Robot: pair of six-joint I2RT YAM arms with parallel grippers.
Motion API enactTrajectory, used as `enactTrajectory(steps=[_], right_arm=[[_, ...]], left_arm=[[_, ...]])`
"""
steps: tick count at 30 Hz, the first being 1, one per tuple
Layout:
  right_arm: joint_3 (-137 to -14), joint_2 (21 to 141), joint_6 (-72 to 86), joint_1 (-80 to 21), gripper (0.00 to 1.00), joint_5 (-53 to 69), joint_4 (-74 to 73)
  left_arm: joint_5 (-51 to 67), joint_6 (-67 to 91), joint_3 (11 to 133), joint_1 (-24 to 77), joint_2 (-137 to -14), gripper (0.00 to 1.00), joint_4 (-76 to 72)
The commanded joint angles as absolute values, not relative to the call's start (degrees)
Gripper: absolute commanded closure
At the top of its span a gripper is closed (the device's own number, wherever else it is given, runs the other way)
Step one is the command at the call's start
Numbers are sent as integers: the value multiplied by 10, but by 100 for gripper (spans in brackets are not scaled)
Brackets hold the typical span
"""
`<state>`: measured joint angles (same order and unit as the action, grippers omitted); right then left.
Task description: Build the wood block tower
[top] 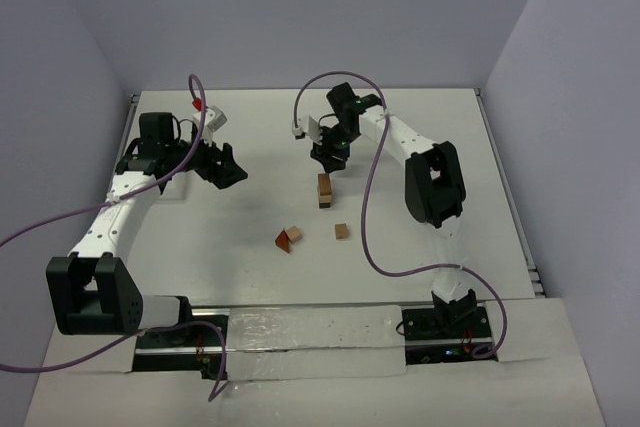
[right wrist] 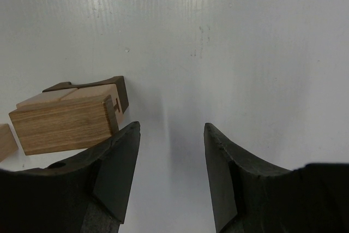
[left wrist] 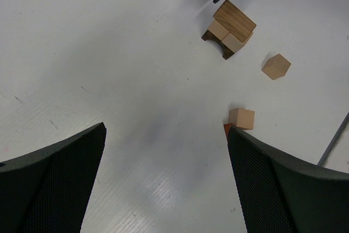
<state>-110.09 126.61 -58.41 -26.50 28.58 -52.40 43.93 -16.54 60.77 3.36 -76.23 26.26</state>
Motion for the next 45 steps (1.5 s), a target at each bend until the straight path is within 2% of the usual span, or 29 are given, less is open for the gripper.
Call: enactTrajectory(steps=[1,45], right_arm=[[-1094,1236,-592,-271,42,294,-531],[-1091,1233,-577,-273,36,282,-514]], left_arm=[[451,-159,609,38,-758,1,236],[447,-157,608,39,-756,1,234]])
